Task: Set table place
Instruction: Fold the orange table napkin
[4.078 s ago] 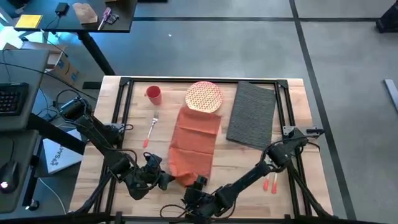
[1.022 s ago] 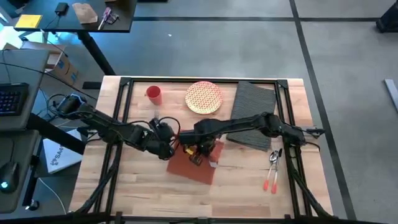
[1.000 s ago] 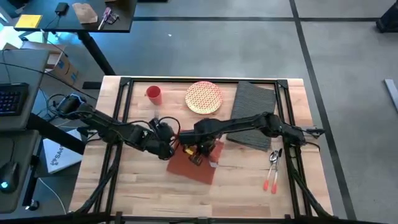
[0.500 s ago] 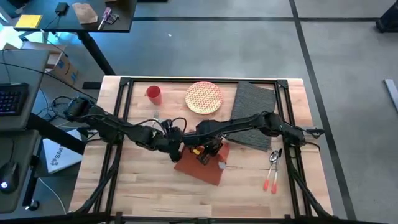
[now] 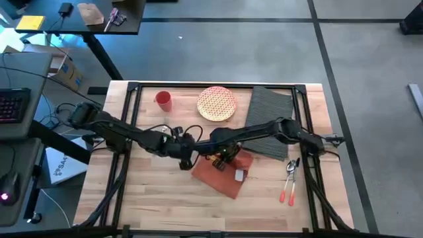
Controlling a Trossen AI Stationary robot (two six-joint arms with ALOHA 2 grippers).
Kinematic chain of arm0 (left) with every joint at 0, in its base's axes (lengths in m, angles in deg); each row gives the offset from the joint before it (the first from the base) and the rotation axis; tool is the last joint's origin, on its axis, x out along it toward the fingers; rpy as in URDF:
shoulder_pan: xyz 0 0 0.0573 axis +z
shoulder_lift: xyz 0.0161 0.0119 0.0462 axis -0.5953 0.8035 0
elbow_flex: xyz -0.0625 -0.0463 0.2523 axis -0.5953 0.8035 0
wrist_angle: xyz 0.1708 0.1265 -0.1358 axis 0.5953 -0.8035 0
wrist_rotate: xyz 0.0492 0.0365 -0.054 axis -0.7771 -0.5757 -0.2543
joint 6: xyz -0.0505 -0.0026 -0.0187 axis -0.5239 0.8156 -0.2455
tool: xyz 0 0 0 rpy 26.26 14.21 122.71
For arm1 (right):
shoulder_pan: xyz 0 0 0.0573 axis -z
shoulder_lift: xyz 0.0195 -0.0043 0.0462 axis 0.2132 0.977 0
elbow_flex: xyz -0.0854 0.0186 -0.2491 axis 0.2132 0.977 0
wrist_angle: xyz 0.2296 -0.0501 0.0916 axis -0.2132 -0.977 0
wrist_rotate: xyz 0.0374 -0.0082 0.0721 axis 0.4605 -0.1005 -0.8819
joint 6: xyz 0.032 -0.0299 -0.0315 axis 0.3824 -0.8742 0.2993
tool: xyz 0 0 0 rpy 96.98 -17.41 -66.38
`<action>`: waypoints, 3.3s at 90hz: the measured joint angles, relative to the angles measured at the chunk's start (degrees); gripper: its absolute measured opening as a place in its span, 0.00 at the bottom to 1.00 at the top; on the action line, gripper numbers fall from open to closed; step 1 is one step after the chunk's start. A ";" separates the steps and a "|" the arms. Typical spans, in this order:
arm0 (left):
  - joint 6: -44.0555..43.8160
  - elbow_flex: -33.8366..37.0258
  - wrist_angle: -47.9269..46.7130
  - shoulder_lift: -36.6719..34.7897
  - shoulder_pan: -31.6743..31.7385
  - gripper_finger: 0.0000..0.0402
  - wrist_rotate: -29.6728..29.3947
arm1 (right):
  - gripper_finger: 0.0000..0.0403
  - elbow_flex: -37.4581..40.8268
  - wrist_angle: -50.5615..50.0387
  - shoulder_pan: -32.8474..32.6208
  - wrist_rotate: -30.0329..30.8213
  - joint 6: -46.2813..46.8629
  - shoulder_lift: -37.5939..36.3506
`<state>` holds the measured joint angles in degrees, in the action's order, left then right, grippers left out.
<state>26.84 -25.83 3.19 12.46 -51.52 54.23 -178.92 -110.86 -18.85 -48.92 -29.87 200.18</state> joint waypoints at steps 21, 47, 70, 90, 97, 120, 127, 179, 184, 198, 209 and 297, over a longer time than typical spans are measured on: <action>5.73 0.02 10.37 2.80 -0.03 0.30 13.22 | 0.49 0.44 0.13 -0.27 8.81 -0.84 -6.47; 3.17 0.04 14.34 13.86 0.79 0.19 23.64 | 0.45 0.57 1.15 -8.50 15.06 3.95 -15.50; -2.47 -0.14 3.43 17.10 -2.30 0.05 36.88 | 0.45 5.87 10.17 -12.17 13.57 2.54 -16.41; -12.83 0.24 -5.28 7.85 -4.15 0.02 31.51 | 0.45 25.08 37.57 -12.25 2.16 -3.20 -18.15; -14.40 0.13 -6.69 4.07 -4.61 0.02 31.69 | 0.45 30.70 48.95 -11.83 -2.40 -6.21 -18.28; -14.53 0.13 -5.31 -1.80 -4.46 0.02 23.97 | 0.45 43.46 60.76 -11.11 -6.97 -4.06 -19.10; -14.56 0.11 -4.47 -0.57 -4.43 0.02 23.75 | 0.45 46.64 66.59 -10.46 -11.19 -5.64 -19.51; -10.59 -0.52 0.03 17.58 -8.10 0.02 28.67 | 0.30 49.07 57.17 -6.32 3.10 11.68 -20.27; -10.41 -0.47 0.19 17.75 -8.75 0.02 28.29 | 0.29 49.13 50.97 -5.83 6.27 16.44 -21.73; -11.08 -0.76 -1.68 15.62 -9.61 0.02 27.20 | 0.27 49.19 46.82 -5.81 10.80 15.62 -28.11; -11.06 -2.69 -8.29 11.39 -9.53 0.02 22.94 | 0.27 49.16 49.61 -6.87 11.34 10.51 -31.99; 28.15 -1.91 -10.39 14.06 3.30 0.35 19.90 | 0.39 49.06 92.32 -19.24 14.90 -3.48 -10.83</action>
<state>54.99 -27.74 -7.20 26.52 -48.22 74.13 -129.86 -18.54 -38.09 -34.02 -33.35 189.35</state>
